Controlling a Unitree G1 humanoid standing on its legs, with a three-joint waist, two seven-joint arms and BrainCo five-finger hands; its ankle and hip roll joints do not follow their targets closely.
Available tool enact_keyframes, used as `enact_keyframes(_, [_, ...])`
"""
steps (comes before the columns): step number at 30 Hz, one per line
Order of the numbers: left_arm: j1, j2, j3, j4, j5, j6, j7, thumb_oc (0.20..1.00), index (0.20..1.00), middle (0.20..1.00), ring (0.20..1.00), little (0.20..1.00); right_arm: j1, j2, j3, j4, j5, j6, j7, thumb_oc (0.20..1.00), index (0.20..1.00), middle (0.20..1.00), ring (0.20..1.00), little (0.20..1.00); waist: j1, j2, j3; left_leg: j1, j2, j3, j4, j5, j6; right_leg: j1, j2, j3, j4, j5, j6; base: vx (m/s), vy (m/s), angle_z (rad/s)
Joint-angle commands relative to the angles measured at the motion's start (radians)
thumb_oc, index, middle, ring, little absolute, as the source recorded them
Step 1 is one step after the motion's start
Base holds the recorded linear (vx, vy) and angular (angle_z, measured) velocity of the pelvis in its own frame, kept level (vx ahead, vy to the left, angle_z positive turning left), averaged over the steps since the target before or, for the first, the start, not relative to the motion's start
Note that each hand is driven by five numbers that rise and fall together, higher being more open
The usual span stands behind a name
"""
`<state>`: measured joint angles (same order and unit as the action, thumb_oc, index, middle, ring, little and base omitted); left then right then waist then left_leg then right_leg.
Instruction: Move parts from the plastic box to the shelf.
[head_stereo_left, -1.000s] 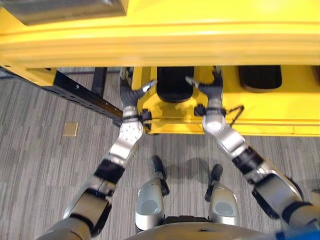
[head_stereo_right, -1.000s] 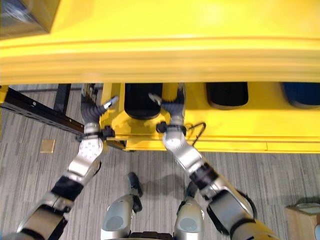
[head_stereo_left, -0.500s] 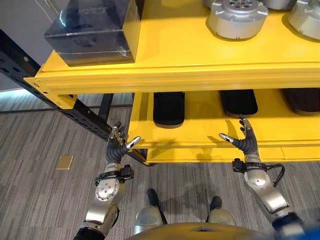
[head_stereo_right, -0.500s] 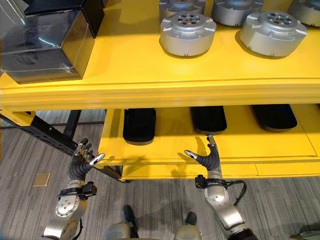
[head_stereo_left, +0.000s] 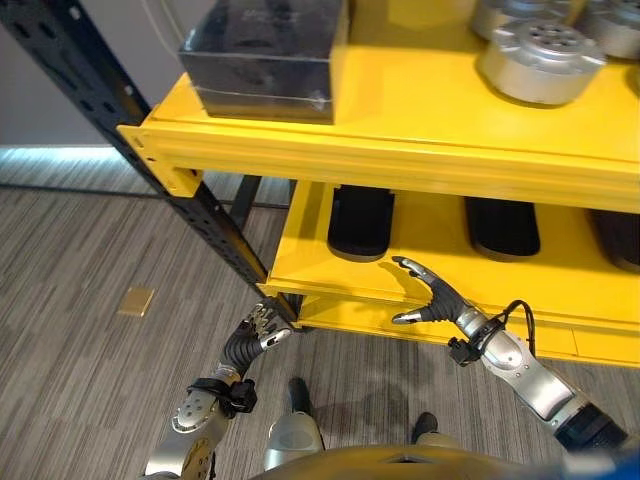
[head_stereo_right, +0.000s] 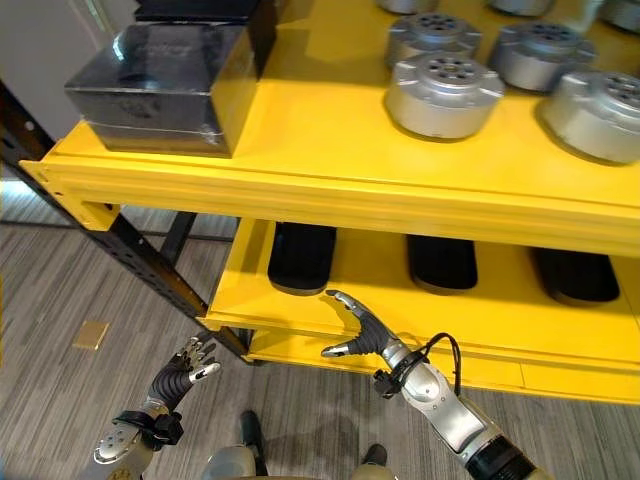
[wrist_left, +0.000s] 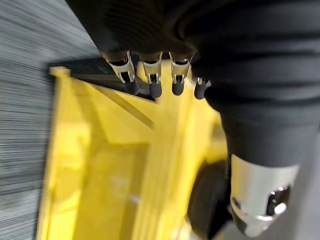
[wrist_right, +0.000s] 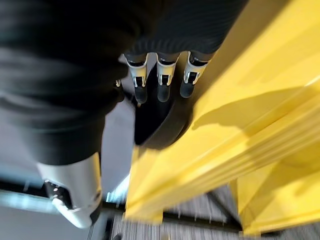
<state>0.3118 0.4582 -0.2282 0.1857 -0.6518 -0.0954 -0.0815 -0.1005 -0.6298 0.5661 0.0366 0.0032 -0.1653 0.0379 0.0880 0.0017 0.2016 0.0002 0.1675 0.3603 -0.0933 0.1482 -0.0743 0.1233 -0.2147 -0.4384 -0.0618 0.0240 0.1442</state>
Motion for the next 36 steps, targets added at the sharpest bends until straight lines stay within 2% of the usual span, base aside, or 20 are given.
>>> enact_keyframes(1, [-0.043, 0.008, 0.056, -0.020, -0.083, -0.049, 0.031, 1.000, 1.000, 1.000, 1.000, 1.000, -0.069, -0.010, 0.018, -0.023, -0.041, -0.063, 0.021, 1.000, 1.000, 1.000, 1.000, 1.000, 0.016, -0.014, 0.050, 0.075, 0.004, -0.032, 0.023, -0.069, 0.001, -0.037, 0.008, 0.023, 0.139, -0.045, -0.003, 0.04, -0.013, 0.28])
enact_keyframes(4, [-0.035, -0.057, 0.116, 0.004, -0.195, -0.002, 0.071, 1.000, 1.000, 1.000, 1.000, 1.000, -0.124, 0.018, 0.067, -0.007, -0.088, -0.053, 0.050, 1.000, 1.000, 1.000, 1.000, 1.000, 0.055, -0.017, 0.045, 0.075, 0.010, -0.041, 0.016, -0.061, -0.003, -0.026, 0.003, -0.001, 0.135, -0.040, -0.002, 0.08, -0.023, 0.13])
enact_keyframes(5, [-0.034, -0.061, 0.121, 0.004, -0.215, -0.006, 0.083, 1.000, 1.000, 1.000, 1.000, 1.000, -0.126, 0.019, 0.069, -0.006, -0.089, -0.053, 0.050, 1.000, 1.000, 1.000, 1.000, 1.000, 0.057, -0.017, 0.045, 0.075, 0.010, -0.041, 0.016, -0.061, -0.003, -0.025, 0.002, -0.003, 0.135, -0.040, -0.002, 0.05, -0.005, 0.06])
enact_keyframes(6, [-0.029, -0.079, 0.143, 0.000, -0.292, 0.005, 0.128, 1.000, 1.000, 1.000, 1.000, 1.000, -0.145, 0.028, 0.079, -0.001, -0.085, -0.050, 0.075, 1.000, 1.000, 1.000, 1.000, 1.000, 0.067, -0.017, 0.043, 0.074, 0.011, -0.041, 0.017, -0.060, -0.005, -0.022, 0.001, -0.012, 0.134, -0.040, -0.001, 0.03, 0.001, 0.14])
enact_keyframes(8, [-0.030, -0.093, 0.165, 0.008, -0.310, 0.007, 0.159, 1.000, 1.000, 1.000, 1.000, 1.000, -0.162, 0.042, 0.091, 0.000, -0.104, -0.039, 0.080, 1.000, 1.000, 1.000, 1.000, 1.000, 0.074, -0.018, 0.044, 0.074, 0.012, -0.042, 0.018, -0.058, -0.006, -0.021, -0.001, -0.017, 0.137, -0.041, 0.000, 0.03, -0.001, 0.20])
enact_keyframes(12, [-0.046, -0.117, 0.233, 0.042, -0.260, -0.007, 0.181, 1.000, 1.000, 1.000, 1.000, 1.000, -0.219, 0.063, 0.125, 0.009, -0.098, -0.013, 0.107, 1.000, 1.000, 1.000, 1.000, 1.000, 0.097, -0.025, 0.046, 0.071, 0.020, -0.042, 0.021, -0.052, -0.011, -0.019, -0.008, -0.039, 0.150, -0.043, 0.002, 0.04, -0.013, 0.04])
enact_keyframes(19, [-0.049, -0.118, 0.248, 0.021, -0.228, 0.012, 0.184, 1.000, 1.000, 1.000, 1.000, 1.000, -0.255, 0.067, 0.153, 0.026, -0.124, -0.009, 0.158, 1.000, 1.000, 1.000, 1.000, 1.000, 0.119, -0.026, 0.042, 0.061, 0.026, -0.044, 0.042, -0.057, -0.015, -0.018, -0.017, -0.058, 0.170, -0.051, 0.003, 0.05, 0.007, 0.06])
enact_keyframes(22, [-0.070, -0.124, 0.224, 0.037, -0.207, 0.018, 0.183, 1.000, 1.000, 1.000, 1.000, 1.000, -0.316, 0.097, 0.178, 0.111, -0.201, 0.027, 0.082, 1.000, 1.000, 1.000, 1.000, 1.000, 0.129, -0.021, 0.042, 0.051, 0.027, -0.047, 0.056, -0.060, -0.018, -0.022, -0.018, -0.066, 0.180, -0.057, -0.001, 0.02, 0.000, 0.02])
enact_keyframes(31, [-0.086, -0.128, 0.214, 0.071, -0.188, 0.010, 0.168, 1.000, 1.000, 1.000, 1.000, 1.000, -0.363, 0.124, 0.175, 0.255, -0.287, 0.059, 0.046, 1.000, 1.000, 1.000, 1.000, 1.000, 0.131, -0.005, 0.042, 0.043, 0.030, -0.050, 0.065, -0.056, -0.021, -0.031, -0.023, -0.074, 0.199, -0.062, -0.003, 0.00, 0.000, 0.00])
enact_keyframes(36, [-0.087, -0.131, 0.215, 0.082, -0.191, 0.003, 0.174, 1.000, 1.000, 1.000, 1.000, 1.000, -0.362, 0.123, 0.154, 0.292, -0.312, 0.055, 0.031, 1.000, 1.000, 1.000, 1.000, 1.000, 0.126, -0.002, 0.037, 0.046, 0.030, -0.048, 0.068, -0.057, -0.022, -0.033, -0.025, -0.072, 0.204, -0.064, -0.004, 0.01, 0.004, 0.00])
